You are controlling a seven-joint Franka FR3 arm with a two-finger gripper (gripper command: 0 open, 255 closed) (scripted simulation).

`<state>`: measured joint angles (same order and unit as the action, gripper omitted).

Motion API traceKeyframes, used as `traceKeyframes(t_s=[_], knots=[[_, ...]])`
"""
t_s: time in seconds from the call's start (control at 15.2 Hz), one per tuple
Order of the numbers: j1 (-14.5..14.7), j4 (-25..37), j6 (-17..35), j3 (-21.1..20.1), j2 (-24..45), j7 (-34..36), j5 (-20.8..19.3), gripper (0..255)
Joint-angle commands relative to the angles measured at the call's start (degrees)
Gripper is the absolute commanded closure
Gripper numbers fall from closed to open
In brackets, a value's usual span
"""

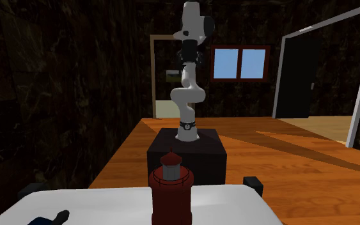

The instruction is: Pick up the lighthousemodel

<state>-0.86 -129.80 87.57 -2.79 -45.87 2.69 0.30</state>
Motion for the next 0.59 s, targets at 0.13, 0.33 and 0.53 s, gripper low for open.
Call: traceKeyframes(t_s=[0.13,0.33,0.53], knots=[[0.1,-3.4,5.6,0.3,0.3,-0.9,-0.5,0],[0.1,-7.7,14.1,0.7,1.7,-2.2,-1.3,0],[0.0,-11.1,22.9,1.2,4.2,-3.3,-2.1,0]])
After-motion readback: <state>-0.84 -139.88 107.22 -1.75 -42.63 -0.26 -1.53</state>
